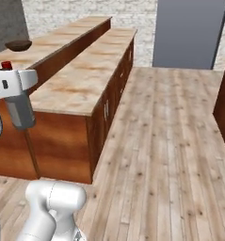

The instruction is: There is a bowl on the dining counter. Grab a lemon wedge from the fridge and place it in the bowl. Then get the liquor bottle and glass cup from the cabinet and place them next to the bowl.

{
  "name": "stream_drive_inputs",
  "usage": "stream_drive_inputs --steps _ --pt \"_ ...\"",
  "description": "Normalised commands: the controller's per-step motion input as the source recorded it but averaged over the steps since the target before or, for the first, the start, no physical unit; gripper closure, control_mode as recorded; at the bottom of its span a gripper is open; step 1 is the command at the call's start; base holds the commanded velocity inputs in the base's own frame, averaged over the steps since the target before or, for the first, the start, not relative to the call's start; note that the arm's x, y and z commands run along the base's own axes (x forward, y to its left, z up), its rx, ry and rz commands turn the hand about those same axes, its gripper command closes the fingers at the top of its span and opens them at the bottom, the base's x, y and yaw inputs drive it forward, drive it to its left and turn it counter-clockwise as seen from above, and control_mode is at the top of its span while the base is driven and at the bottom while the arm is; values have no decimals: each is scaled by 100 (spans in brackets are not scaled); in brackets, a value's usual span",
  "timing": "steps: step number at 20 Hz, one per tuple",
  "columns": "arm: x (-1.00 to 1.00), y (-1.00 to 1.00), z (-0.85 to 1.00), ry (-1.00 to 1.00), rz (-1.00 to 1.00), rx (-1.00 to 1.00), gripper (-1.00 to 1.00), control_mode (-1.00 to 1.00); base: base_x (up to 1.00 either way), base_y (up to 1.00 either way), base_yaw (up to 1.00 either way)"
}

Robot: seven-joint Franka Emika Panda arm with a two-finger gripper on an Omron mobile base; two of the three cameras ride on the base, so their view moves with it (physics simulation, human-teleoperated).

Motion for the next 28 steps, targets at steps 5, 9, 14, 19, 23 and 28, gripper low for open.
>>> stream_drive_inputs --steps 5,9,14,19,23,28 --pt "0 0 0 0 0 0 100 100 6 100 -1" --pt "0 0 0 0 0 0 100 100 4 100 0" --pt "0 0 0 0 0 0 100 100 13 100 -6" --pt "0 0 0 0 0 0 100 100 21 100 -12" --pt "0 0 0 0 0 0 100 100 24 100 -16" --pt "0 0 0 0 0 0 100 100 26 100 -18"
